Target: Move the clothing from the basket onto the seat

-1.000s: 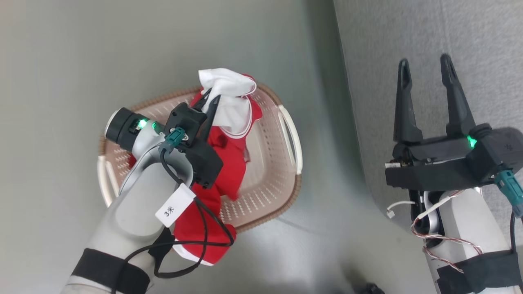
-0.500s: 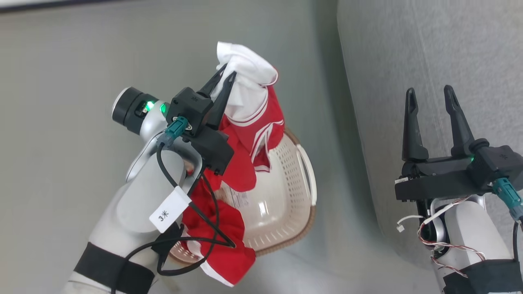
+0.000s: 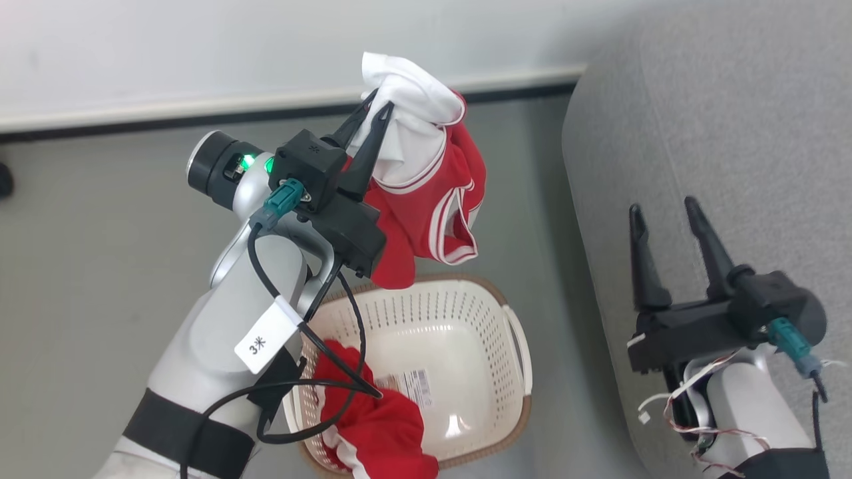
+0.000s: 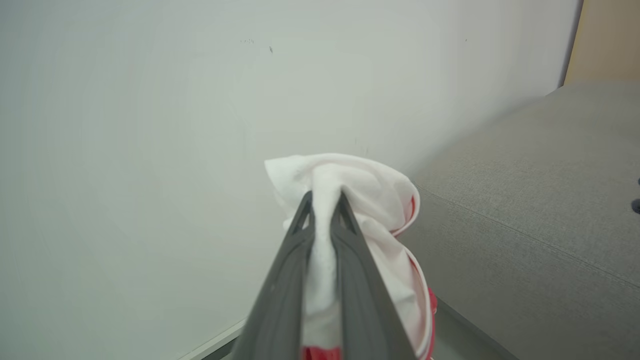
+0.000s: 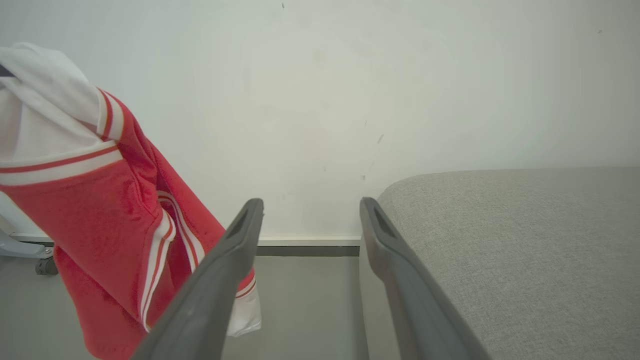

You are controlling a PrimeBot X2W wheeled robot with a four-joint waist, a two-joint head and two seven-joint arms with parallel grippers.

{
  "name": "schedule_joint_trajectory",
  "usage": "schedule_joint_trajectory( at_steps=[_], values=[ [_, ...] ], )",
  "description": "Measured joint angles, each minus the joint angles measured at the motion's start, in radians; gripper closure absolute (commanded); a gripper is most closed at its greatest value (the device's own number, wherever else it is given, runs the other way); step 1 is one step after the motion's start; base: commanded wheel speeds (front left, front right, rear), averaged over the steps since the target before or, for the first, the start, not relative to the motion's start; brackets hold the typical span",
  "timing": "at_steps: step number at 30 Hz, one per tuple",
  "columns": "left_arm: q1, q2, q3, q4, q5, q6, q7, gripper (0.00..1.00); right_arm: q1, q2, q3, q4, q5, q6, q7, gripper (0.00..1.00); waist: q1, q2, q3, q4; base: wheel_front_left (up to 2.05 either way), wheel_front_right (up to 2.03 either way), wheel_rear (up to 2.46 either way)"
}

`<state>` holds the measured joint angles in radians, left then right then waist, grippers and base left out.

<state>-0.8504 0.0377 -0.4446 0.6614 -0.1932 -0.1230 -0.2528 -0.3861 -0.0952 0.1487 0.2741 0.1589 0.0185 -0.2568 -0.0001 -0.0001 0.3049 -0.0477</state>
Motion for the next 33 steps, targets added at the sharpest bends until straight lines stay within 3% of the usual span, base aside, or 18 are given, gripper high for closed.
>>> schedule_joint_trajectory(
  at_steps=[12, 19, 33],
  values=[
    [0.028, -0.002, -0.061, 0.041, -0.066, -0.001, 0.000, 1.00, 0.010, 0.002, 0.071, 0.122, -0.020, 0.055, 0.000, 0.00, 0.0000, 0.0000, -0.182, 0.017, 0.00, 0.00, 0.00],
    [0.078, -0.002, -0.144, 0.029, -0.127, -0.002, 0.000, 1.00, 0.023, 0.015, 0.153, 0.200, -0.020, 0.087, 0.000, 0.00, 0.0000, -0.0001, -0.298, 0.025, 0.00, 0.00, 0.00],
    [0.137, 0.000, -0.268, -0.056, -0.190, 0.001, 0.015, 1.00, 0.005, 0.026, 0.299, 0.342, -0.016, 0.105, 0.000, 0.00, 0.0001, 0.0000, -0.396, 0.088, 0.00, 0.00, 0.00]
  ],
)
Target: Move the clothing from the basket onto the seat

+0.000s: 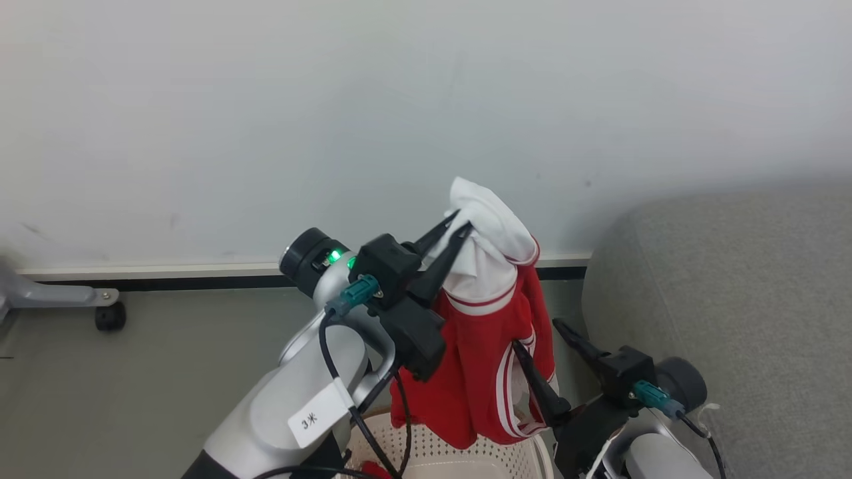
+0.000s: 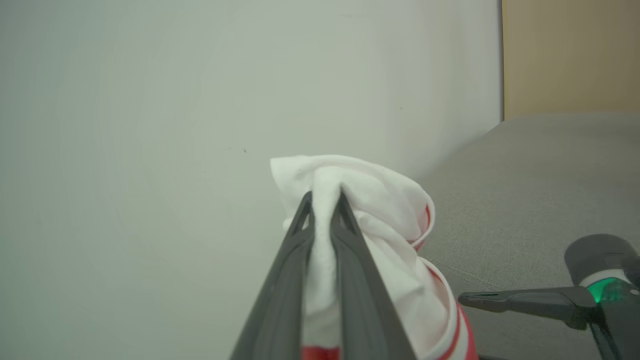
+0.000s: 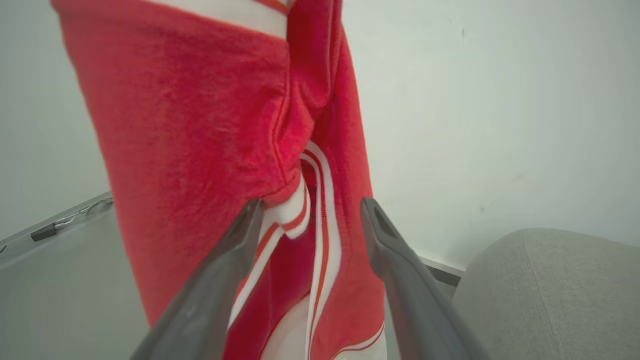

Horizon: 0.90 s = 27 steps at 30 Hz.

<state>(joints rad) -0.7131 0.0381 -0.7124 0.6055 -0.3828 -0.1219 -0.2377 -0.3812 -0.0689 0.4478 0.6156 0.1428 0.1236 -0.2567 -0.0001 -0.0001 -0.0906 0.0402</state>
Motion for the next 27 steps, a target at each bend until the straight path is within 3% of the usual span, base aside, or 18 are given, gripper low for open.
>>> schedule_joint_trajectory(
  at_steps=[3, 11, 12, 13, 15, 25, 26, 27],
  values=[
    [0.003, 0.000, -0.015, -0.012, -0.006, 0.002, 0.008, 1.00, -0.019, 0.000, 0.021, 0.027, 0.008, 0.000, 0.000, 0.00, 0.0000, 0.0000, -0.006, 0.012, 0.00, 0.00, 0.00],
    [0.006, 0.001, -0.050, -0.046, -0.040, 0.018, 0.026, 1.00, -0.123, 0.003, 0.201, 0.099, 0.059, 0.000, 0.000, 0.00, 0.0001, 0.0001, -0.020, 0.052, 0.00, 0.00, 0.00],
    [0.007, 0.001, -0.051, -0.048, -0.040, 0.018, 0.026, 1.00, -0.135, 0.003, 0.212, 0.105, 0.067, 0.000, 0.000, 0.17, 0.0001, 0.0001, -0.021, 0.055, 0.00, 0.00, 0.00],
    [0.008, 0.001, -0.051, -0.051, -0.040, 0.022, 0.026, 1.00, -0.144, 0.003, 0.222, 0.110, 0.073, 0.000, 0.000, 0.53, 0.0000, 0.0001, -0.021, 0.057, 0.00, 0.00, 0.00],
    [0.009, 0.001, -0.052, -0.055, -0.045, 0.025, 0.030, 1.00, -0.157, 0.003, 0.239, 0.118, 0.091, 0.001, 0.000, 0.99, 0.0000, 0.0001, -0.022, 0.061, 0.00, 0.00, 0.00],
    [0.061, 0.015, -0.018, -0.050, -0.066, 0.053, 0.034, 1.00, -0.168, -0.015, 0.286, 0.128, 0.173, 0.001, 0.000, 1.00, 0.0001, 0.0001, -0.022, 0.043, 0.00, 0.00, 0.00],
    [0.067, 0.019, -0.013, -0.050, -0.067, 0.053, 0.034, 0.94, -0.169, -0.023, 0.286, 0.126, 0.177, 0.001, 0.000, 1.00, 0.0000, 0.0001, -0.022, 0.038, 0.00, 0.00, 0.00],
    [0.074, 0.022, -0.008, -0.049, -0.071, 0.058, 0.034, 0.68, -0.170, -0.034, 0.287, 0.121, 0.182, 0.001, 0.000, 1.00, 0.0001, 0.0001, -0.022, 0.033, 0.00, 0.00, 0.00]
  ],
)
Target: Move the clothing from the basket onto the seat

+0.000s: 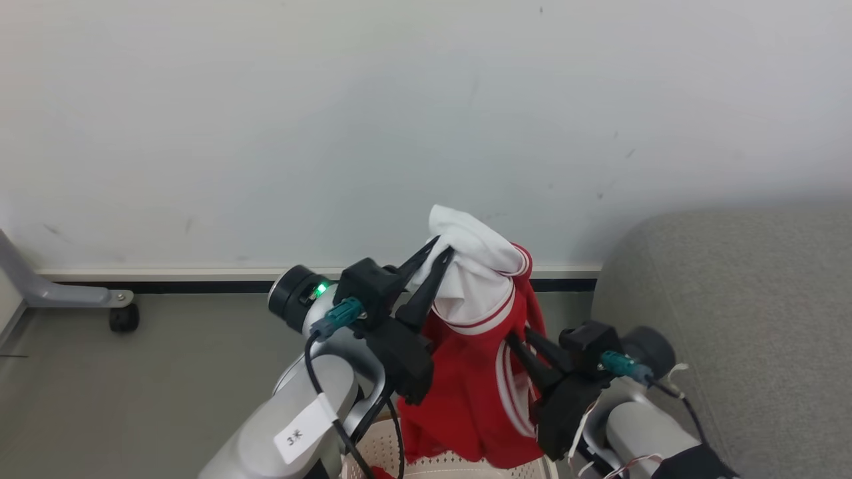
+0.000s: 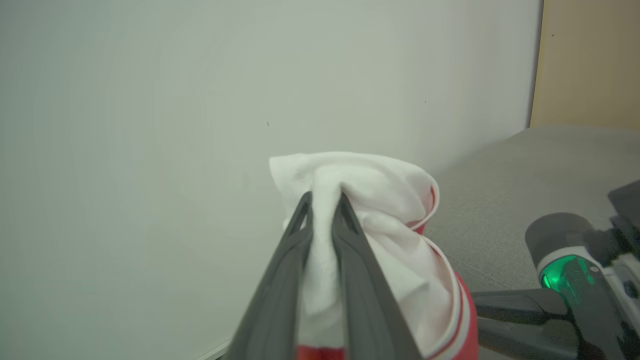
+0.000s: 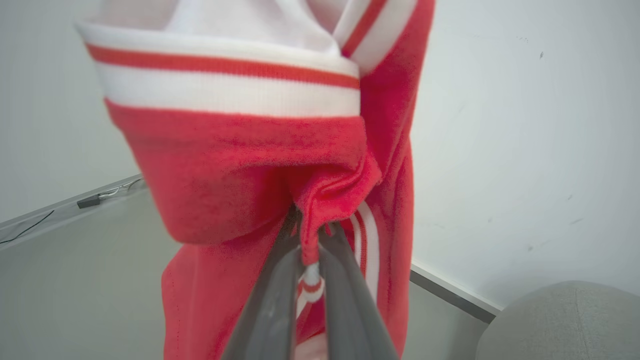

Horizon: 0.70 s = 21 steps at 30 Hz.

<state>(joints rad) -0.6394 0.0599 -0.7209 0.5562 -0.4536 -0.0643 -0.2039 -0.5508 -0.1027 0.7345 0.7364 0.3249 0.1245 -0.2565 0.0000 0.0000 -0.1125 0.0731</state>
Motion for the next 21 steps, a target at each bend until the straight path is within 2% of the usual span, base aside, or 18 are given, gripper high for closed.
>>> schedule_joint_trajectory(
  at_steps=[2, 3, 4, 5, 12, 21],
  values=[
    [0.018, 0.007, 0.011, 0.000, -0.017, 0.006, 0.000, 0.44, -0.006, -0.021, -0.002, -0.013, 0.012, 0.000, 0.000, 1.00, 0.0000, 0.0000, 0.000, -0.012, 0.00, 0.00, 0.00],
    [0.029, 0.012, 0.015, 0.000, -0.026, 0.012, 0.000, 0.24, -0.012, -0.031, -0.005, -0.021, 0.016, 0.000, 0.000, 1.00, 0.0000, 0.0000, 0.000, -0.019, 0.00, 0.00, 0.00],
    [0.040, 0.016, 0.019, 0.000, -0.031, 0.014, 0.000, 0.08, -0.017, -0.042, -0.011, -0.028, 0.021, 0.000, 0.000, 1.00, 0.0000, 0.0000, 0.001, -0.025, 0.00, 0.00, 0.00],
    [0.050, 0.020, 0.026, 0.000, -0.031, 0.017, -0.001, 0.00, -0.021, -0.053, -0.017, -0.037, 0.028, 0.000, 0.000, 1.00, 0.0000, 0.0000, 0.001, -0.033, 0.00, 0.00, 0.00],
    [0.109, 0.032, 0.049, -0.003, -0.047, 0.047, -0.011, 0.00, -0.052, -0.146, -0.057, -0.095, 0.046, 0.000, 0.000, 1.00, 0.0000, 0.0000, 0.002, -0.094, 0.00, 0.00, 0.00],
    [0.169, 0.030, 0.048, -0.019, -0.054, 0.056, -0.019, 0.00, -0.083, -0.264, -0.107, -0.186, 0.034, 0.000, 0.000, 1.00, 0.0000, 0.0000, 0.008, -0.186, 0.00, 0.00, 0.00]
  ],
)
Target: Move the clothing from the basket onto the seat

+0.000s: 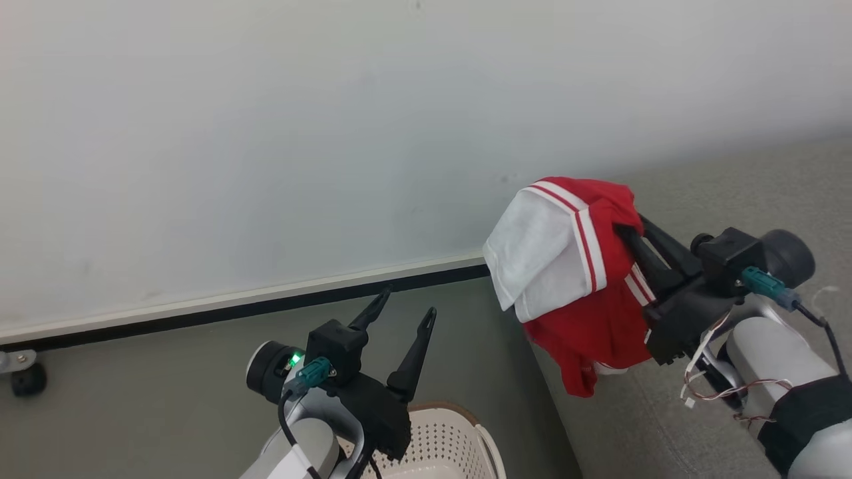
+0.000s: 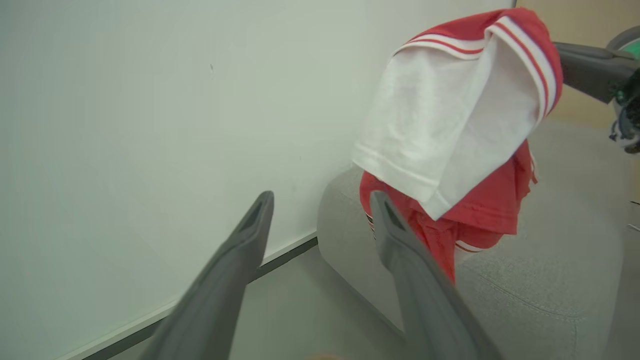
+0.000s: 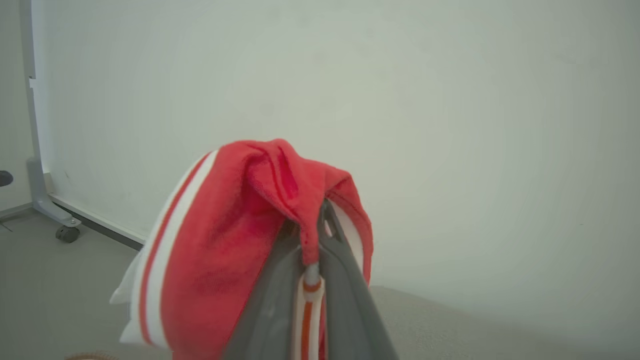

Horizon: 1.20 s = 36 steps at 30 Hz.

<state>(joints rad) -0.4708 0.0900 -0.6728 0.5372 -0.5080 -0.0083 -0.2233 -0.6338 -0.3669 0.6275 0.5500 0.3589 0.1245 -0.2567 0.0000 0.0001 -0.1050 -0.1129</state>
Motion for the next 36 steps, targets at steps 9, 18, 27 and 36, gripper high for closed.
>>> schedule_joint_trajectory(
  at_steps=[9, 18, 27, 36],
  values=[
    [0.043, -0.006, -0.011, -0.026, 0.000, 0.010, -0.009, 0.00, -0.011, -0.095, -0.037, -0.104, -0.022, -0.002, 0.000, 1.00, 0.0000, 0.0000, 0.010, -0.099, 0.00, 0.00, 0.00],
    [0.052, -0.017, -0.032, -0.053, 0.002, 0.017, -0.016, 0.00, 0.046, -0.140, -0.059, -0.171, -0.018, -0.020, 0.010, 1.00, 0.0000, 0.0000, 0.030, -0.192, 0.00, 0.00, 0.00],
    [0.050, -0.027, -0.064, -0.072, 0.017, 0.024, -0.016, 0.00, 0.068, -0.173, -0.098, -0.207, 0.020, -0.029, 0.030, 1.00, 0.0000, 0.0000, 0.092, -0.242, 0.00, 0.00, 0.00],
    [0.018, -0.025, -0.077, -0.123, 0.044, 0.035, -0.015, 0.00, -0.133, -0.174, -0.171, -0.193, 0.050, -0.029, 0.063, 1.00, 0.0001, 0.0000, 0.190, -0.239, 0.00, 0.00, 0.00]
  ],
)
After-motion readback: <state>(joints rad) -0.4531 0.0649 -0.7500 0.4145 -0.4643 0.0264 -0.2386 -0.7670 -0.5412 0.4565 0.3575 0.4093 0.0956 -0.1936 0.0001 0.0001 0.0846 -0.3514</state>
